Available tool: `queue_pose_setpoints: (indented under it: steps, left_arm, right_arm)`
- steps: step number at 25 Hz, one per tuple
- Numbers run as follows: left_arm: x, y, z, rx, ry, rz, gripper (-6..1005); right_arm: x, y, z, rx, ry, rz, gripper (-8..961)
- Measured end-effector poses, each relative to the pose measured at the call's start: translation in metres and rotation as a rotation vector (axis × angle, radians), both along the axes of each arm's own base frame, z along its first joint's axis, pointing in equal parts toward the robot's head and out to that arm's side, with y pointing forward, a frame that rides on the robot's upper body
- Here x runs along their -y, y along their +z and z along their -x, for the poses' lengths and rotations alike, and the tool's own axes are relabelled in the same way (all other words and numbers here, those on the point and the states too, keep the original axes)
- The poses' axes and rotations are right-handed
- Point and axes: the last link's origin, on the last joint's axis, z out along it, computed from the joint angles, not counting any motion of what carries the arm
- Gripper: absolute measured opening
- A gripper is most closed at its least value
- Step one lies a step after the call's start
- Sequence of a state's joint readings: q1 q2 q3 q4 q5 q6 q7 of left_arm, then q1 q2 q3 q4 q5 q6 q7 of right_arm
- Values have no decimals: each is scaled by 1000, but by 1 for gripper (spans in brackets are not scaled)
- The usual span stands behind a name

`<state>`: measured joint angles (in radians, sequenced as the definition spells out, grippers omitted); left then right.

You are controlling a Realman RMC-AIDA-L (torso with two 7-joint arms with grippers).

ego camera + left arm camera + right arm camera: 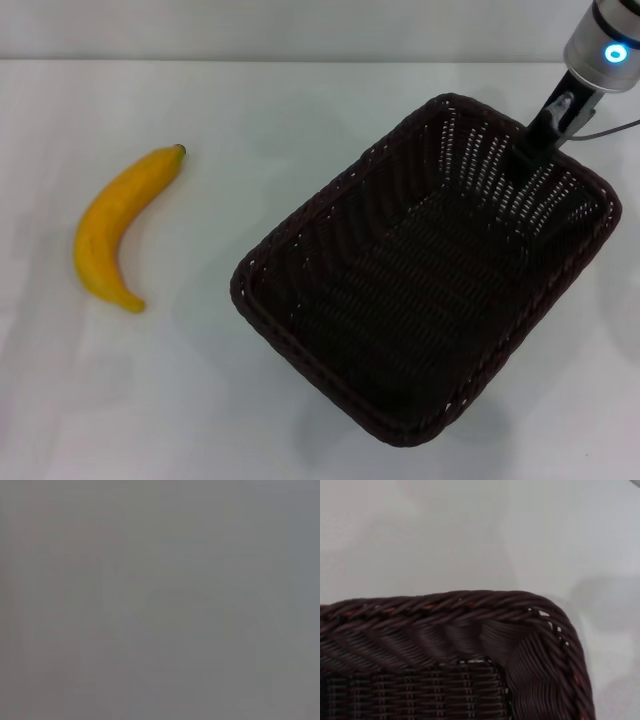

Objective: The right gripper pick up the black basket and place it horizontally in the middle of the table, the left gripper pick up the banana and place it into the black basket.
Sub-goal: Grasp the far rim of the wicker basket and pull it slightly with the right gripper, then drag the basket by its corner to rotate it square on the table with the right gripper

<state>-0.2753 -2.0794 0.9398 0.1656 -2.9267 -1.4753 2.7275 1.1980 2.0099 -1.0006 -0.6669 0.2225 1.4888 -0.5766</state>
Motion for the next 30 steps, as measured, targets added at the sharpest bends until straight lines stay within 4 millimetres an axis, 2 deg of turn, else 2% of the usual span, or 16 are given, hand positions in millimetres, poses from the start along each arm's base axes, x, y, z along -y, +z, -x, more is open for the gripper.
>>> queue_pose_setpoints:
  steps: [4, 8, 13, 18, 24, 30]
  left_arm:
    - [9, 7, 3, -4, 4, -48, 873]
    - [15, 10, 4, -14, 4, -66, 873]
    - [14, 11, 6, -17, 13, -66, 873]
    - [6, 11, 5, -9, 17, -52, 873]
    - [-5, 12, 0, -5, 1, -45, 873]
    - [-16, 11, -3, -2, 2, -32, 873]
  right_arm:
    - [-2, 5, 2, -1, -64, -66, 173]
    - [-1, 18, -9, -46, -197, -185, 164]
    - [13, 38, -37, -86, -428, -291, 163]
    - [35, 58, -48, -176, -553, -400, 148]
    - [50, 49, -41, -265, -615, -410, 133]
    - [54, 43, -25, -244, -622, -445, 132]
